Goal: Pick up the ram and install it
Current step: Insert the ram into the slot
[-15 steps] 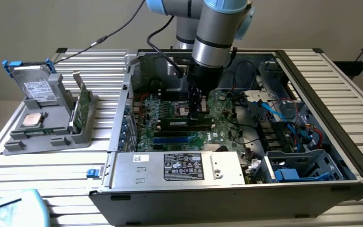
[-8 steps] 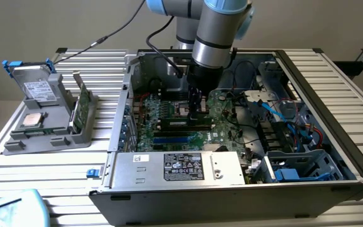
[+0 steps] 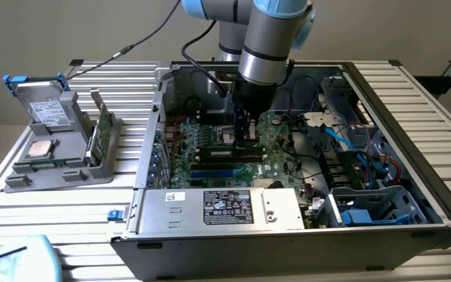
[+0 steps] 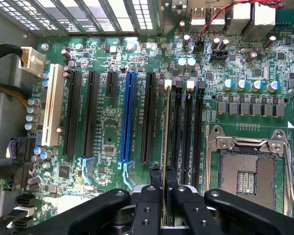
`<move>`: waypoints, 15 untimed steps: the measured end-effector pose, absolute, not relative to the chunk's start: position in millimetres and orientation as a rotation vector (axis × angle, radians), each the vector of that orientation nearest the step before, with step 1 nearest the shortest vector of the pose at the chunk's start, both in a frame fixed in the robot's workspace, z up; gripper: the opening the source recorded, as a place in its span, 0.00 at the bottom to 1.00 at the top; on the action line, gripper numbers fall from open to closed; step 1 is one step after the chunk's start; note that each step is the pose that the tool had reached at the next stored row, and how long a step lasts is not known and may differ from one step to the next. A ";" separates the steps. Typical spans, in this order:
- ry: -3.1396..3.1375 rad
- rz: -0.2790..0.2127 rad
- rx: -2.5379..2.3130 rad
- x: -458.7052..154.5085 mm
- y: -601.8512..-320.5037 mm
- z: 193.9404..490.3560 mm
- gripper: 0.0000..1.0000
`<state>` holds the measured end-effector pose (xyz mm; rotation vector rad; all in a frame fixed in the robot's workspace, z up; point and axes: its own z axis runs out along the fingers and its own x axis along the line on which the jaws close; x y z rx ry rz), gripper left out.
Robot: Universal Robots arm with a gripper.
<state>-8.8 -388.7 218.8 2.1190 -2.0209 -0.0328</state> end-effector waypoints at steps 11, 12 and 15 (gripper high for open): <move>-2.022 -0.033 2.118 -9.7 -388.1 218.0 0.14; -2.022 -0.033 2.118 -9.7 -388.1 217.8 0.14; -2.022 -0.033 2.118 -9.7 -388.1 216.4 0.14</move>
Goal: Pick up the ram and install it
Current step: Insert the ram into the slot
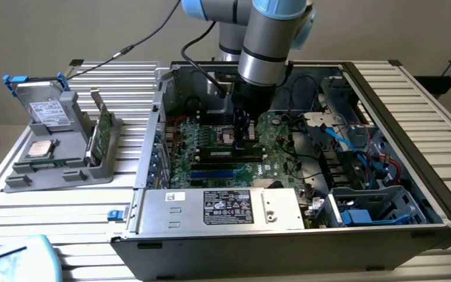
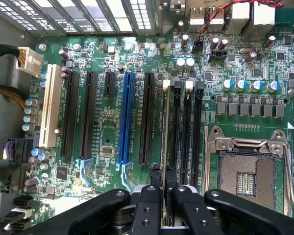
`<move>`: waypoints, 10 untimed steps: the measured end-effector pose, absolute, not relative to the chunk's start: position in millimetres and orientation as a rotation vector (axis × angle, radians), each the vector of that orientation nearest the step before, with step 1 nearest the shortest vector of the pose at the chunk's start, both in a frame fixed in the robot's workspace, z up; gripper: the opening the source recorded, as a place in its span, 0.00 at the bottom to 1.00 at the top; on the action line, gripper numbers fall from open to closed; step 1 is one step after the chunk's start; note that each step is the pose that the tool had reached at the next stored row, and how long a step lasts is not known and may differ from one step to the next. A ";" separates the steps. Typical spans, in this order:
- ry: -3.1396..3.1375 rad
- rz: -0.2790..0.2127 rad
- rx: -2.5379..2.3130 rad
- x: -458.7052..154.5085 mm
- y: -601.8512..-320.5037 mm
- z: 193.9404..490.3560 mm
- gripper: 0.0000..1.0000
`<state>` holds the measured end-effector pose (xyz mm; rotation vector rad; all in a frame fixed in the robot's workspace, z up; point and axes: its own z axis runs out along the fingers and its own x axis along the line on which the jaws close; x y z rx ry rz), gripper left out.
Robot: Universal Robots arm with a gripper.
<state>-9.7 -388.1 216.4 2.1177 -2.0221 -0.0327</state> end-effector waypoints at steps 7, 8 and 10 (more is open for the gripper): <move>-2.022 -0.033 2.118 -9.7 -388.1 215.5 0.14; -2.022 -0.033 2.118 -9.7 -388.1 215.3 0.14; -2.022 -0.033 2.118 -9.7 -388.0 214.9 0.14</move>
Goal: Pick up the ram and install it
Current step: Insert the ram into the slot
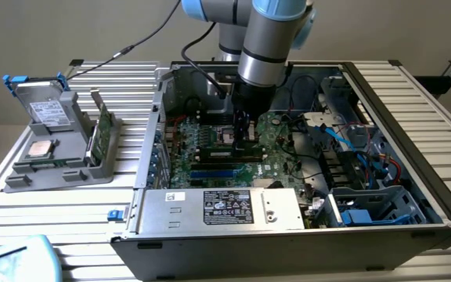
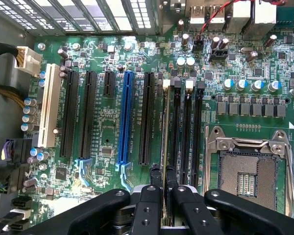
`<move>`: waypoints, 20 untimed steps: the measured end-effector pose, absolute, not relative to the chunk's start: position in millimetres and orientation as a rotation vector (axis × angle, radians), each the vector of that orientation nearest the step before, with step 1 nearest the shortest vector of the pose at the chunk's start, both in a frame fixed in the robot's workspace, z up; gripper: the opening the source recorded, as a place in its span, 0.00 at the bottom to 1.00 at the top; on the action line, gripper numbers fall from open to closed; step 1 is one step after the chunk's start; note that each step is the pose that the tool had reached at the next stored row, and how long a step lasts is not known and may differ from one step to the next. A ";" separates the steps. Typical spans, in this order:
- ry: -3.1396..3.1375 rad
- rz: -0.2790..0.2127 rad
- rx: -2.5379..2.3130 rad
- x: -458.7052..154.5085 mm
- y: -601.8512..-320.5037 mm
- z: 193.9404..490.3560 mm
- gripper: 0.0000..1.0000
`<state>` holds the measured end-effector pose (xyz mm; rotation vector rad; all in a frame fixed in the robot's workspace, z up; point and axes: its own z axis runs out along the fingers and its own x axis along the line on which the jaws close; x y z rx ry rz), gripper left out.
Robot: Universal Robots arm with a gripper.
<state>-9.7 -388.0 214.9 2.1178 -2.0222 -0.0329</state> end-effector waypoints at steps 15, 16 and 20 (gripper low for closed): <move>-2.022 -0.033 2.118 -9.7 -388.0 214.7 0.28; -2.022 -0.033 2.118 -9.7 -388.0 214.7 0.34; -2.022 -0.033 2.118 -9.7 -388.0 214.7 0.45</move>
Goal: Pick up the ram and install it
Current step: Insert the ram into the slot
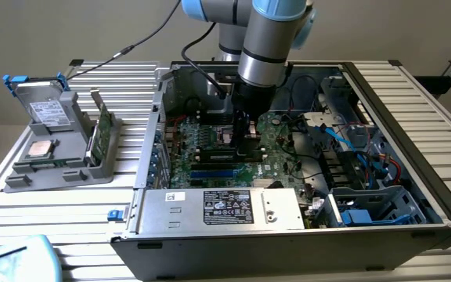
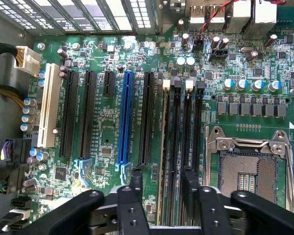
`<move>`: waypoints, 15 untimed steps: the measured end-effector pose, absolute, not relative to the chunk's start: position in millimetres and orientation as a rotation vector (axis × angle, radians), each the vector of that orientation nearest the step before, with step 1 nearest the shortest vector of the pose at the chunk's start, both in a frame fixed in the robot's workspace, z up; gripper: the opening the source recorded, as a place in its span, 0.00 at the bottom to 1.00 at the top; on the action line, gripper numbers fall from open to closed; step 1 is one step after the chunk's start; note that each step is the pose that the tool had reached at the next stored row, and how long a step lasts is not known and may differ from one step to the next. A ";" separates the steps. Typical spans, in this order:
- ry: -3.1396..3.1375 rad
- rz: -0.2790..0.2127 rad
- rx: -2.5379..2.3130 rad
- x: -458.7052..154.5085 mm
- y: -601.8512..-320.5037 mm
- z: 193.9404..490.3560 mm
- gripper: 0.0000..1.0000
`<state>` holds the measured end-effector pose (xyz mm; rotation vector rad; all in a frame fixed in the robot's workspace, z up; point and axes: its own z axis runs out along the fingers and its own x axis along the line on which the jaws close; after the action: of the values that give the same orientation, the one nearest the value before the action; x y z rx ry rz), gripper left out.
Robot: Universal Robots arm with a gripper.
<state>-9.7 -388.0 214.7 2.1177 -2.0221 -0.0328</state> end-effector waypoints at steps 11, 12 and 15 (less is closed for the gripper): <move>-2.022 -0.033 2.118 -9.8 -388.0 214.9 0.52; -2.023 -0.033 2.118 -10.5 -387.9 215.0 0.52; -2.024 -0.031 2.119 -12.7 -388.0 217.3 0.52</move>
<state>-12.7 -388.0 217.3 2.1192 -2.0238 -0.0309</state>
